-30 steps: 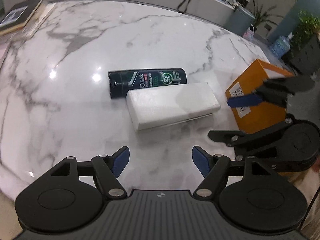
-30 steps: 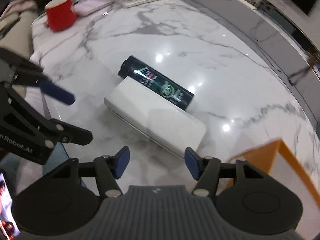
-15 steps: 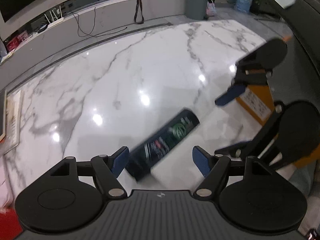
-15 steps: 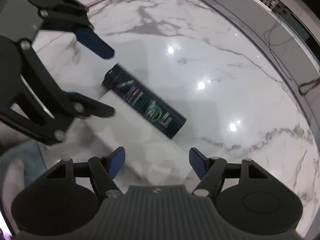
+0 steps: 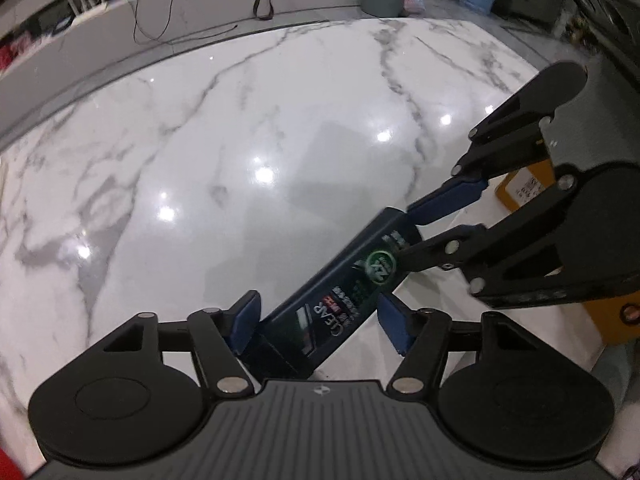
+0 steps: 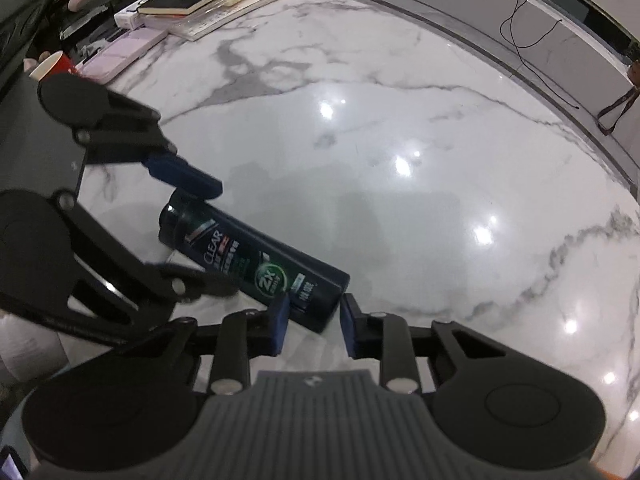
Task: Organize rigid objects
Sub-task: 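Grasp the green CLEAR shampoo bottle with the left tool while the right tool grasps the white box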
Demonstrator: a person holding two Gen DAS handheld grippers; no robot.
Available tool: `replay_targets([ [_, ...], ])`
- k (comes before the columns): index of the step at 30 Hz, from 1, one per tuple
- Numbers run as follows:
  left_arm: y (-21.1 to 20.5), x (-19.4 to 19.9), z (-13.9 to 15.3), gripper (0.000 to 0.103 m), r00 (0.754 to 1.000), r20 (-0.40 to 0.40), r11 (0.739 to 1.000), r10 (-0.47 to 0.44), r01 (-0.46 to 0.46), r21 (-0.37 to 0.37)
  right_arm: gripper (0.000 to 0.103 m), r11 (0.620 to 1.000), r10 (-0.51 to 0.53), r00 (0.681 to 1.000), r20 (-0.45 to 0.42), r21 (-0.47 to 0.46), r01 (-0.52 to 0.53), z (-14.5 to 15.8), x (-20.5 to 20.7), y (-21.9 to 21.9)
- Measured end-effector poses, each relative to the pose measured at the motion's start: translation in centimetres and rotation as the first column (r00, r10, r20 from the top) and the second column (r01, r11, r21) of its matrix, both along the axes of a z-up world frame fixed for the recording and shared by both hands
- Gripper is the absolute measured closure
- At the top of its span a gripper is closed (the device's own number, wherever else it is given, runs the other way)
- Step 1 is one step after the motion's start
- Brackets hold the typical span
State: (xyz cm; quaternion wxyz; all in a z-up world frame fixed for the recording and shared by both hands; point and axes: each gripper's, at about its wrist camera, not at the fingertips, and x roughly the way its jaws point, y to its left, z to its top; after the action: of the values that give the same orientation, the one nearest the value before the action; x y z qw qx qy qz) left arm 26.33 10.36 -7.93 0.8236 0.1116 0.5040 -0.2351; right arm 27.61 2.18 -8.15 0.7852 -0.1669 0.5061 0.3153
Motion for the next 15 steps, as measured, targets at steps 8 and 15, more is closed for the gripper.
replay_targets([
  [8,0.4,-1.6,0.0,0.049,0.993,-0.066,0.995,0.097,-0.095,0.039,0.076,1.000,0.018,1.000,-0.008,0.006,-0.018,-0.1,-0.6,0.3],
  [15,0.7,-5.3,-0.5,0.059,0.974,-0.141,0.984,0.178,-0.175,0.037,0.075,1.000,-0.014,1.000,-0.004,0.011,0.014,0.4,-2.9,-0.8],
])
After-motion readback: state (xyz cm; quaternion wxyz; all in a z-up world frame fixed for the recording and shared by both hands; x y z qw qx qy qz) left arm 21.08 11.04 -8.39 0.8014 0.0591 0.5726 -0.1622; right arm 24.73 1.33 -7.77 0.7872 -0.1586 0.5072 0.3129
